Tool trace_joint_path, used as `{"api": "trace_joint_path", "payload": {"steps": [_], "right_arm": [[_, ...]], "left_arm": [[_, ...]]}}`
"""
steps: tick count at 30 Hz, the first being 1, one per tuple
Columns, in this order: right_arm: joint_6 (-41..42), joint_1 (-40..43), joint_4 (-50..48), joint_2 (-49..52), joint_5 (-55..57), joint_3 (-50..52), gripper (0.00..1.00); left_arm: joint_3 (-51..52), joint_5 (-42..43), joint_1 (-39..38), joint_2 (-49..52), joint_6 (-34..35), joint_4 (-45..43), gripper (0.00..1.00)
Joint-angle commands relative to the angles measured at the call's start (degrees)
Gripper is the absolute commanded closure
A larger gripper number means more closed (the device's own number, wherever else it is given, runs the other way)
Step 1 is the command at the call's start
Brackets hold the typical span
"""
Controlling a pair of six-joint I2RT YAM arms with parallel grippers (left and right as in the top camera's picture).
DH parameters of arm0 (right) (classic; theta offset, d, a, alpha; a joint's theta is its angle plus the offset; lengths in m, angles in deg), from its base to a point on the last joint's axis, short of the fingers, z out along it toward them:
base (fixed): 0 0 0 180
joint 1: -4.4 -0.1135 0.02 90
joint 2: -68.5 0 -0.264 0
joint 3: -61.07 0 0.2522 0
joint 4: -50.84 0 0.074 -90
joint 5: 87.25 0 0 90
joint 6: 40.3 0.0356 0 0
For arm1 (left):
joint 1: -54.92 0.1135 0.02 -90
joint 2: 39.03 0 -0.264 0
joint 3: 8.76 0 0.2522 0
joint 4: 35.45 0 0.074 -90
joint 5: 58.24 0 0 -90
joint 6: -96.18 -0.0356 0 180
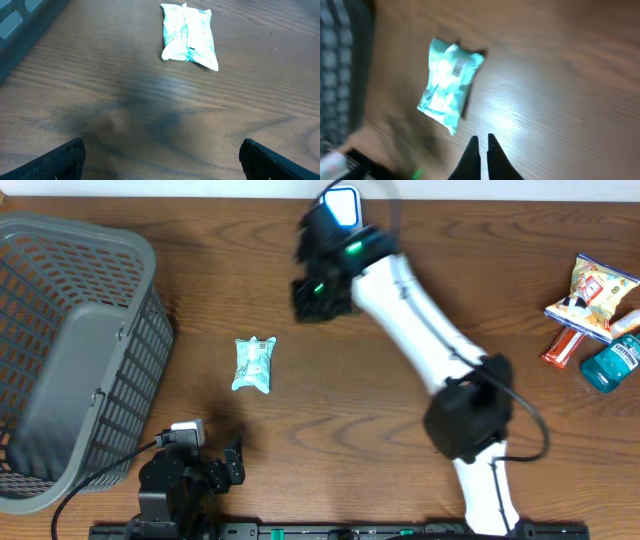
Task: Scan the item barcode
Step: 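Reach the right gripper to the teal wipe pack and grasp it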
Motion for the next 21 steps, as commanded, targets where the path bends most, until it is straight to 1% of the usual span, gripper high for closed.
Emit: {"api": "trace_joint_path", "payload": {"steps": [1, 4, 10, 16, 21], "right_arm": [[-2.82, -4.98, -1.42, 4.42, 0.70, 1.14, 0.99], [-3.45, -7.10, -2.40, 6.71, 0.20, 1.14, 0.99], [-8.92, -9.33, -3.48, 7.96, -2.10, 1.16, 0.99], [-9.94, -10.05, -6.67, 7.96, -2.08, 1.81, 0.99], [-10.34, -10.67, -11.78, 8.02, -2.10, 5.66, 0.99]], "left_arm": [[1.05, 0.31, -0.22, 0.00, 0.50, 2.58, 0.02], [1.05, 0.31, -0.22, 0.00, 0.50, 2.58, 0.02], [1.05, 0.31, -0.22, 0.00, 0.50, 2.58, 0.02], [1.05, 0.31, -0.22, 0.00, 0.50, 2.58, 0.02], [1.05, 0.31, -0.22, 0.00, 0.50, 2.58, 0.02]]}}
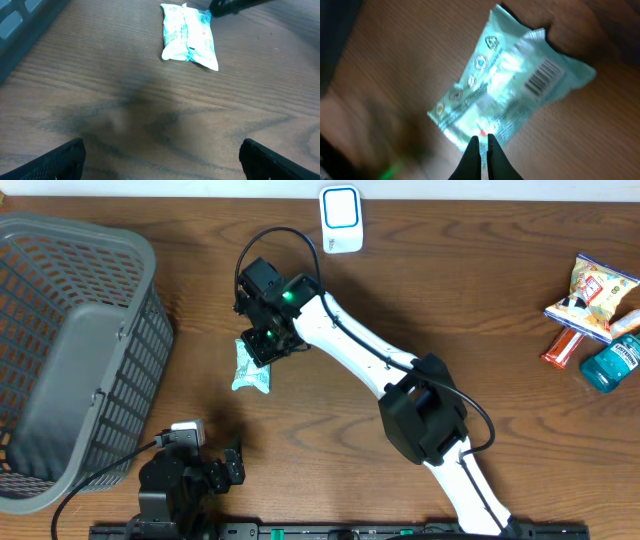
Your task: Scan the item barcode
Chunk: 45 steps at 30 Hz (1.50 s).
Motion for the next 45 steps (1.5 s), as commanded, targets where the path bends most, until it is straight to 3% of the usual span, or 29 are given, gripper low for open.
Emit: {"api": "trace_joint_path", "payload": {"steps": [1, 10, 20, 25, 29, 37, 42, 45], "right_arm": [[-1.38, -0.92, -2.56, -0.15, -0.72, 4.09, 0.99], [-3.56, -1.70, -8.83, -0.04, 1.62, 15.21, 0.99], [-3.32, -1.03, -0.59, -4.39, 20.26, 13.31, 0.99], [-3.32, -1.46, -1.99, -11.58, 19.45, 13.25, 0.99], [-3.30, -2.60, -10.45, -13.90, 19.02, 13.27, 0.97], [0.50, -3.43, -17.22, -6.64, 14.40, 13.70, 0.94], [-1.18, -4.42, -16.79, -0.42, 6.91, 13.70, 0.99], [-2.03, -4.44, -14.32, -0.33, 8.07, 13.70, 0.99]], "left_arm": [[1.05, 0.33, -0.22, 0.00, 0.50, 2.56, 0.02], [1.05, 0.33, -0.22, 0.00, 0.50, 2.58, 0.02], [1.05, 0.33, -0.22, 0.00, 0.50, 2.58, 0.02], [1.05, 0.33, -0.22, 0.00, 0.50, 2.58, 0.02], [1.05, 0.33, -0.22, 0.00, 0.50, 2.58, 0.02], [1.05, 0.33, -0.22, 0.00, 0.50, 2.58, 0.02], [1.05, 0.33, -0.22, 0.00, 0.50, 2.58, 0.02], [1.05, 0.33, -0.22, 0.00, 0.50, 2.58, 0.02]]}}
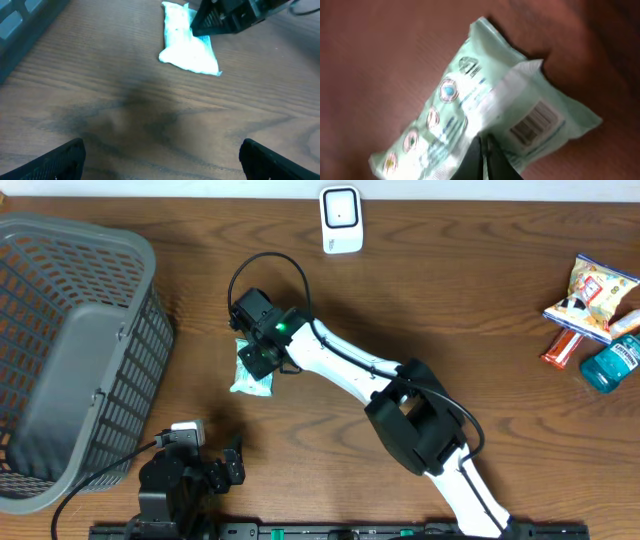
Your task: Scan the item barcode
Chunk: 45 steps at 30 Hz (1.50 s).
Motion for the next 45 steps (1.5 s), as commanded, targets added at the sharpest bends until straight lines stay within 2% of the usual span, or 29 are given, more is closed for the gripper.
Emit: {"api": "trace_joint_path", "payload": {"steps": [1, 6, 12, 15, 16, 21, 23, 27, 33, 36, 41, 42, 45], "right_arm": [[-1.11, -0.98, 3.37, 1.36, -1.01, 0.72, 0.99], [2.10, -0.46, 8.57, -0.94, 6.75, 0.52, 0.99], [2.10, 0.09, 9.97, -10.38, 14.01, 0.52, 0.99], [2.10, -0.85, 6.16, -13.05, 13.03, 0.52, 0.80], [2.10, -1.29, 3.15, -13.22, 12.11, 0.52, 0.62], [2.05, -2.14, -2.64, -10.05, 9.77, 0.59, 0.44], [1.75, -2.99, -4.55, -7.82, 9.11, 0.59, 0.43], [0.83, -5.11, -7.89, -2.99, 8.76, 0.59, 0.45], [0.57, -7.13, -7.19, 0.55, 9.86, 0.59, 0.50], [0.76, -8.59, -3.67, 1.31, 15.96, 0.59, 0.61], [2.27, -9.97, 9.03, 1.38, 26.10, 0.59, 0.94], [2.97, -9.99, 12.22, 1.38, 27.78, 0.63, 0.98], [5.22, -9.81, 19.04, 1.38, 30.84, 0.68, 0.99]], "left_arm": [[1.05, 0.33, -0.22, 0.00, 0.50, 2.58, 0.02], [1.05, 0.33, -0.22, 0.00, 0.50, 2.58, 0.02], [1.05, 0.33, -0.22, 0.00, 0.50, 2.56, 0.02], [1.05, 0.33, -0.22, 0.00, 0.50, 2.58, 0.02], [1.05, 0.33, -0.22, 0.00, 0.50, 2.58, 0.02], [1.05, 0.33, -0.22, 0.00, 0.50, 2.58, 0.02], [1.05, 0.33, -0.22, 0.00, 0.50, 2.58, 0.02], [1.05, 0.33, -0.22, 0.00, 0.50, 2.58, 0.02], [1.05, 0.33, -0.22, 0.00, 0.50, 2.58, 0.02], [1.05, 0.33, -0.22, 0.00, 0.50, 2.58, 0.02], [1.05, 0.33, -0.22, 0.00, 0.50, 2.58, 0.02], [1.05, 0.33, -0.22, 0.00, 0.50, 2.58, 0.02], [1.05, 0.33, -0.22, 0.00, 0.50, 2.58, 0.02]]}}
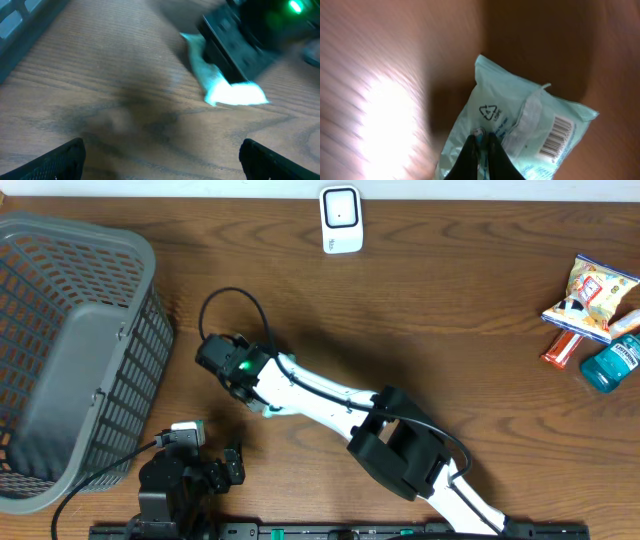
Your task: Scan the item barcode
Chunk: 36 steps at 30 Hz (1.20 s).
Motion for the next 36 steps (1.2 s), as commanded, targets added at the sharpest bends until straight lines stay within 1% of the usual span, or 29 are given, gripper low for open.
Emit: {"api": "trace_joint_path", "payload": {"steps": [1, 6, 9, 11, 14, 16, 17, 20, 22, 23, 25, 26, 30, 33, 36], "right_arm": [[3.45, 0.50, 5.84, 1.57, 6.67, 1.81, 0.99], [6.45, 2.86, 12.07, -0.42, 12.13, 1.79, 0.99], [6.75, 5.75, 12.61, -2.78, 13.99, 1.79, 0.98], [6.78, 8.09, 12.44, -5.42, 13.27, 1.73, 0.96], [6.80, 10.08, 12.26, -9.46, 8.28, 1.73, 0.89], [6.75, 11.34, 11.06, -12.48, 0.26, 1.73, 0.82], [6.78, 11.82, 10.36, -13.60, -4.35, 1.73, 0.82], [6.75, 12.24, 8.17, -14.93, -16.24, 1.73, 0.85], [6.75, 11.58, 6.56, -14.34, -18.88, 1.97, 0.86], [6.78, 11.06, 5.90, -13.92, -19.19, 2.21, 0.87], [6.78, 9.62, 5.35, -12.26, -19.82, 2.62, 0.92], [6.78, 8.55, 5.79, -10.84, -20.50, 2.69, 0.99], [8.46, 5.33, 8.57, -7.91, -18.27, 2.69, 0.99], [9.99, 4.04, 9.75, -7.78, -13.92, 2.69, 0.99], [9.99, 3.45, 11.08, -7.69, -12.09, 2.82, 0.98]], "left_arm": [[1.05, 0.33, -0.22, -0.02, 0.50, 2.56, 0.02], [1.05, 0.33, -0.22, -0.02, 0.50, 2.56, 0.02], [1.05, 0.33, -0.22, -0.02, 0.50, 2.58, 0.02], [1.05, 0.33, -0.22, -0.02, 0.50, 2.58, 0.02], [1.05, 0.33, -0.22, -0.02, 0.50, 2.58, 0.02], [1.05, 0.33, -0.22, -0.02, 0.50, 2.56, 0.02], [1.05, 0.33, -0.22, -0.02, 0.50, 2.58, 0.02], [1.05, 0.33, -0.22, -0.02, 0.50, 2.58, 0.02], [1.05, 0.33, -0.22, -0.02, 0.50, 2.58, 0.02], [1.05, 0.33, -0.22, -0.02, 0.50, 2.58, 0.02], [1.05, 0.33, -0.22, -0.02, 0.50, 2.58, 0.02], [1.05, 0.33, -0.22, -0.02, 0.50, 2.58, 0.02], [1.05, 0.33, -0.22, -0.02, 0.50, 2.58, 0.02], [1.05, 0.33, -0.22, -0.02, 0.50, 2.58, 0.02], [1.05, 0.33, -0.22, -0.02, 0.50, 2.58, 0.02]]}}
